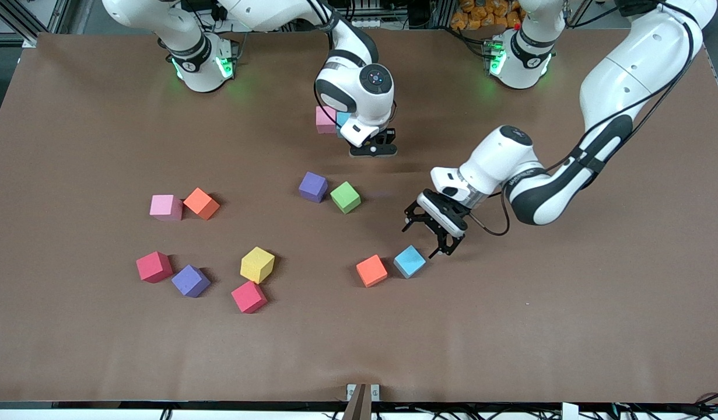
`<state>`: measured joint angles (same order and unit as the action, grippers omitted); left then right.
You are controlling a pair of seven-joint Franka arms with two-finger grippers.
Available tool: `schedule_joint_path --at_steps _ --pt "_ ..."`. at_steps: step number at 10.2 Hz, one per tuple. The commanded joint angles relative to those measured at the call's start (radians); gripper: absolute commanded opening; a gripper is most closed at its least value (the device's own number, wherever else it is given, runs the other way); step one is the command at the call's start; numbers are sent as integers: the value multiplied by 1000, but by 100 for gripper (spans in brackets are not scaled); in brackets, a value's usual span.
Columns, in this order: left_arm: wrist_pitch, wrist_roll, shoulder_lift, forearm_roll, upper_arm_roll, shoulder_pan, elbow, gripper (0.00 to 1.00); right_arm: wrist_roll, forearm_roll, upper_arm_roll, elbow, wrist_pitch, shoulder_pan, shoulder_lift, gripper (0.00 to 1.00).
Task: Form number 2 with 11 blocks
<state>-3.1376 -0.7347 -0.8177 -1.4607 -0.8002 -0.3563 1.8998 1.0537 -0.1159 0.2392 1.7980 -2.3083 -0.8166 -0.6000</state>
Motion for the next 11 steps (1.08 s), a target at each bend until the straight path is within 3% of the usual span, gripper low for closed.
schedule_joint_path --at_steps 1,4,7,11 --pt "-58 -22 -49 -46 41 23 -65 100 34 -59 -9 -12 -13 -7 -27 99" --pt "-110 -17 -121 -116 117 103 -186 100 34 -73 -9 -12 -13 -7 -27 100" --pt "-107 -19 -124 -112 144 145 -208 100 35 -73 -9 -14 -8 -6 -17 100" --pt "-107 -26 21 -124 134 108 -170 100 66 -68 -8 -22 -3 10 22 100"
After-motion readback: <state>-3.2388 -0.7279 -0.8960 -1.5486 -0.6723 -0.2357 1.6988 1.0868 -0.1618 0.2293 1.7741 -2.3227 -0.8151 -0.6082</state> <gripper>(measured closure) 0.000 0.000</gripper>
